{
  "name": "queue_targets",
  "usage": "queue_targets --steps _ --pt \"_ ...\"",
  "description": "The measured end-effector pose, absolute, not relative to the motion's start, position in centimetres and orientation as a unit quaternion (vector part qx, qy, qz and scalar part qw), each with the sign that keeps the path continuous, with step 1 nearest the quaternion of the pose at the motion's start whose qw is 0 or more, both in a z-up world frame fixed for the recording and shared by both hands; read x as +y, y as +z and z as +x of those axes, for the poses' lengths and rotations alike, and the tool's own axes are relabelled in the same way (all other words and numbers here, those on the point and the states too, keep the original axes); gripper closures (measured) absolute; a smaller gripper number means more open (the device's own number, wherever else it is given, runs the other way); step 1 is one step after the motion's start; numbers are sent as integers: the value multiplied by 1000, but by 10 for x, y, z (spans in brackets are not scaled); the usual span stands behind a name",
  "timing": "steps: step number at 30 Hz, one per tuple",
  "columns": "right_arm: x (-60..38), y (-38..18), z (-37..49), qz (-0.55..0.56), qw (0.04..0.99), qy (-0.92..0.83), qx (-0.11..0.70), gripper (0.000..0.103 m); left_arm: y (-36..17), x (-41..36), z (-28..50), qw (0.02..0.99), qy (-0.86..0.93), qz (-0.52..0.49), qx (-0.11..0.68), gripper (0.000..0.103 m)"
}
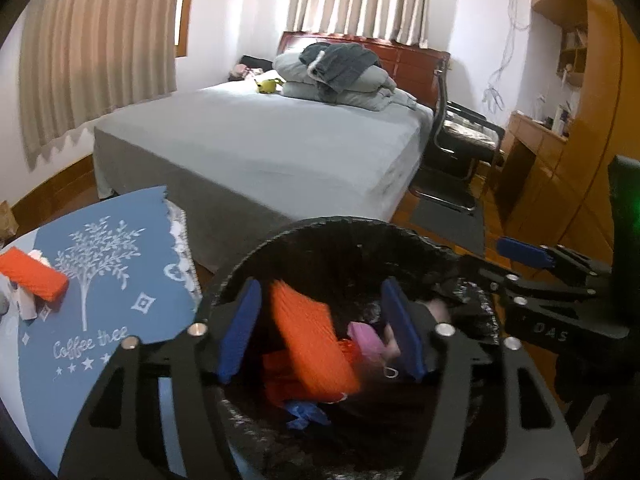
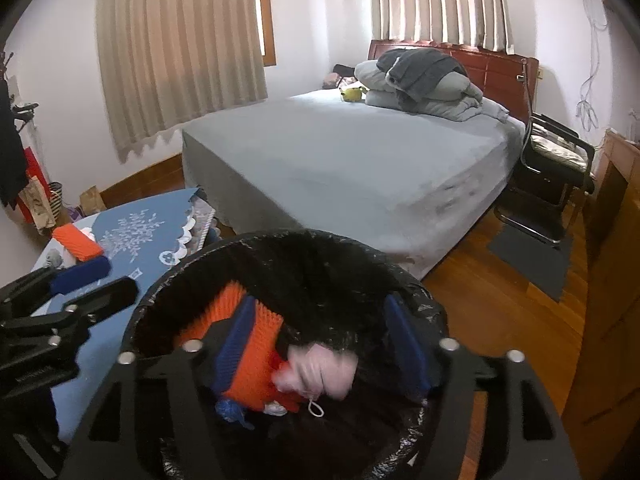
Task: Collect trash
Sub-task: 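Move both tools over the bin and release the orange mesh and pink sock, then bring both tools back over the table toward the remaining items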
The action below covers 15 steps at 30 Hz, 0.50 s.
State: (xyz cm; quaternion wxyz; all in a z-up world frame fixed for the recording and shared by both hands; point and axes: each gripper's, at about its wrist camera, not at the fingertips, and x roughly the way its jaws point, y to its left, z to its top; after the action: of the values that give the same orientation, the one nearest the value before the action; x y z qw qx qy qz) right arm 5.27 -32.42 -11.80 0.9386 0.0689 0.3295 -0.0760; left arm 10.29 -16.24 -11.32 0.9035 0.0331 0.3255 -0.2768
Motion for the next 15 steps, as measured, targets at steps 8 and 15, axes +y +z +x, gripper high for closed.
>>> queue_targets --steps 8,15 --pt "-316 -112 54 62 943 -75 319 6 -110 -114 105 928 -205 27 309 12" --pt "-281 -111 73 63 946 -37 316 6 -104 -54 112 944 -123 13 305 10"
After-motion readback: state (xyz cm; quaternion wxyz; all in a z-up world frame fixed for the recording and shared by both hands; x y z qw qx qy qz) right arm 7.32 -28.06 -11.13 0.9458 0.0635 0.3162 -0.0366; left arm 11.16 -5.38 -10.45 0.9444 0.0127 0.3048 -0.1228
